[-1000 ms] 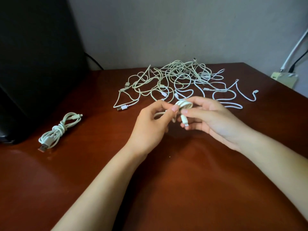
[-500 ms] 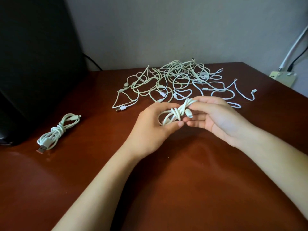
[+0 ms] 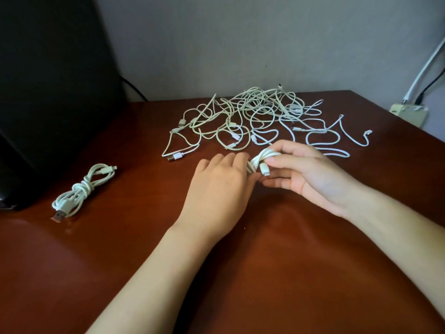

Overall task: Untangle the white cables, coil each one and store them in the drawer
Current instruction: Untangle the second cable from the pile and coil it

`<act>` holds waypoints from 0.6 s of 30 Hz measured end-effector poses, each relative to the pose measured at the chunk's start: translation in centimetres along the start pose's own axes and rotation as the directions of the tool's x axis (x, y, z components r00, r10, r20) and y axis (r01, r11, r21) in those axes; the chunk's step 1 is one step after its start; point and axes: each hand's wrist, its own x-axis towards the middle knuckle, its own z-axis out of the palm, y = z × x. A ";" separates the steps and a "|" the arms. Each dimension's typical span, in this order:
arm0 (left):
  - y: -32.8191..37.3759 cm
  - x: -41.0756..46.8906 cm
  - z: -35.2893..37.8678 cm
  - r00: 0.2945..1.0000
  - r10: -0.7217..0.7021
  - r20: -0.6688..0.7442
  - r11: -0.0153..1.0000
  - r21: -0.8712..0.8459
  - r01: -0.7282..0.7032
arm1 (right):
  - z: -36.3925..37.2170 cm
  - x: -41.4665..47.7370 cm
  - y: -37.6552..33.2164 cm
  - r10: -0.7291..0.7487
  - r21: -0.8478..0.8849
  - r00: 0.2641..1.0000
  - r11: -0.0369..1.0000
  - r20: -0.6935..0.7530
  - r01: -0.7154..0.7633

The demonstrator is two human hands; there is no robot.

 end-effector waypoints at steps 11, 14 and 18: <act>0.8 0.3 -0.3 0.951 -0.146 0.272 0.707 -0.644 0.292 | -0.1 0.1 0.0 -0.036 -0.039 0.999 0.999 0.019 0.036; 0.7 0.6 -0.4 0.927 -0.210 0.310 0.516 -0.770 0.374 | -0.1 0.0 0.0 -0.052 -0.034 0.998 0.998 0.026 0.053; 0.3 0.8 -0.6 0.903 -0.237 0.357 0.419 -0.802 0.427 | 0.1 -0.1 0.2 -0.086 -0.046 0.996 0.995 -0.016 0.085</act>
